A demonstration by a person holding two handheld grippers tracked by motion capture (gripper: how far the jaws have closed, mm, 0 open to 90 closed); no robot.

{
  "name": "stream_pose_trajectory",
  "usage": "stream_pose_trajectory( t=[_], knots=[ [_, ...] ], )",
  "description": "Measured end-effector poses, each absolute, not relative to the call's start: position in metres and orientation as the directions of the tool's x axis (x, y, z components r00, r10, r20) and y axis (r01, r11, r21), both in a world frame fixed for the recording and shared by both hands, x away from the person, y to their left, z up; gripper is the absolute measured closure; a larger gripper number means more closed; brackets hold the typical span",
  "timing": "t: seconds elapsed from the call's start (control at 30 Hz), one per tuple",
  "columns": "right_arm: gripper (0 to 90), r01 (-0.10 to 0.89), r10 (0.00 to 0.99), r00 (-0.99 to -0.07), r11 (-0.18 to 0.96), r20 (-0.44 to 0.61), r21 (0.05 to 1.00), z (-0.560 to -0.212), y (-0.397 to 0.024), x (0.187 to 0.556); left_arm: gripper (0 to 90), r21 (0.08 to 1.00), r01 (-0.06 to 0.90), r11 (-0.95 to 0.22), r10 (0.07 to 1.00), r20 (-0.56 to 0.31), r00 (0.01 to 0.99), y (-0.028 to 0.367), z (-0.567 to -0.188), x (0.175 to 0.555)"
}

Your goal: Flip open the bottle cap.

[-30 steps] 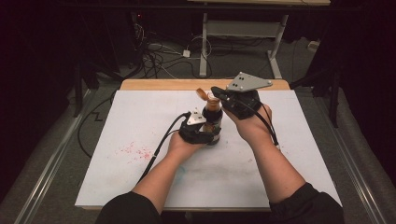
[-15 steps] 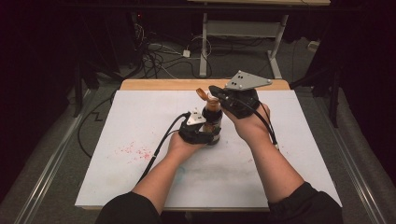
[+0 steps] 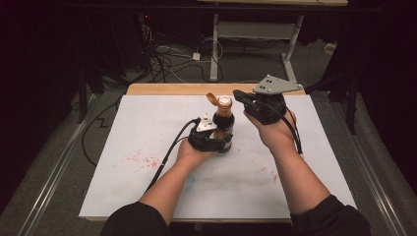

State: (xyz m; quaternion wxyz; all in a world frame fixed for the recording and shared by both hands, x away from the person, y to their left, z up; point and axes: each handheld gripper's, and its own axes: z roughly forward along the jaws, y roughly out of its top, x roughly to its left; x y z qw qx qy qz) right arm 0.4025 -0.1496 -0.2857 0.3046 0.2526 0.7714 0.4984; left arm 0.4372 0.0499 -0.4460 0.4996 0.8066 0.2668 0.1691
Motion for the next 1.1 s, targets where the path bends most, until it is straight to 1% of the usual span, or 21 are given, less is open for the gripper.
stream_pose_trajectory(
  t=[0.17, 0.5, 0.6, 0.67, 0.7, 0.73, 0.77, 0.8, 0.87, 0.9, 0.93, 0.97, 1.0, 1.03, 1.1],
  knots=[
    [90.0, 0.110, 0.708, -0.677, 0.365, -0.199, 0.925, -0.295, -0.159, 0.403, 28.6, 0.896, 0.261, -0.358, 0.599, 0.006, 0.801, 0.050, -0.446, 0.437],
    [90.0, 0.174, 0.726, -0.671, 0.352, -0.151, 0.920, -0.329, -0.175, 0.408, 28.5, 0.896, 0.263, -0.358, 0.600, 0.005, 0.800, 0.050, -0.446, 0.437],
    [90.0, 0.200, 0.735, -0.665, 0.347, -0.133, 0.916, -0.346, -0.182, 0.411, 28.5, 0.896, 0.264, -0.357, 0.601, 0.004, 0.800, 0.050, -0.446, 0.437],
    [90.0, 0.206, 0.739, -0.662, 0.345, -0.129, 0.916, -0.349, -0.183, 0.411, 28.5, 0.896, 0.265, -0.356, 0.601, 0.003, 0.799, 0.050, -0.446, 0.437],
    [88.9, 0.225, 0.747, -0.655, 0.336, -0.113, 0.915, -0.358, -0.186, 0.412, 28.4, 0.896, 0.265, -0.356, 0.601, 0.003, 0.799, 0.050, -0.446, 0.437],
    [82.2, 0.234, 0.751, -0.651, 0.332, -0.106, 0.914, -0.362, -0.188, 0.413, 28.4, 0.897, 0.265, -0.355, 0.601, 0.002, 0.799, 0.050, -0.446, 0.437],
    [82.2, 0.234, 0.751, -0.651, 0.332, -0.106, 0.914, -0.362, -0.188, 0.413, 28.4, 0.897, 0.265, -0.355, 0.602, 0.002, 0.799, 0.050, -0.446, 0.437],
    [82.1, 0.259, 0.758, -0.647, 0.323, -0.084, 0.910, -0.372, -0.191, 0.415, 28.4, 0.897, 0.266, -0.354, 0.602, 0.001, 0.798, 0.050, -0.446, 0.437],
    [82.0, 0.264, 0.758, -0.647, 0.326, -0.084, 0.908, -0.376, -0.192, 0.415, 28.4, 0.897, 0.266, -0.354, 0.602, 0.001, 0.798, 0.050, -0.446, 0.437],
    [79.6, 0.276, 0.760, -0.646, 0.324, -0.075, 0.905, -0.381, -0.193, 0.416, 28.4, 0.897, 0.266, -0.354, 0.602, 0.001, 0.798, 0.050, -0.446, 0.437],
    [73.4, 0.292, 0.760, -0.647, 0.320, -0.061, 0.902, -0.390, -0.195, 0.417, 28.4, 0.897, 0.267, -0.354, 0.603, 0.001, 0.798, 0.050, -0.446, 0.437],
    [73.4, 0.292, 0.760, -0.647, 0.320, -0.061, 0.902, -0.390, -0.195, 0.417, 28.4, 0.897, 0.267, -0.354, 0.603, 0.001, 0.798, 0.050, -0.446, 0.437],
    [66.2, 0.302, 0.763, -0.644, 0.316, -0.052, 0.900, -0.399, -0.197, 0.417, 28.3, 0.897, 0.267, -0.353, 0.604, 0.001, 0.797, 0.050, -0.446, 0.437],
    [66.2, 0.302, 0.763, -0.644, 0.316, -0.052, 0.900, -0.399, -0.197, 0.417, 28.3, 0.897, 0.267, -0.353, 0.604, 0.000, 0.797, 0.050, -0.446, 0.437],
    [59.7, 0.306, 0.765, -0.643, 0.312, -0.047, 0.899, -0.405, -0.198, 0.418, 28.3, 0.897, 0.268, -0.353, 0.605, 0.000, 0.796, 0.050, -0.446, 0.437]
  ],
)
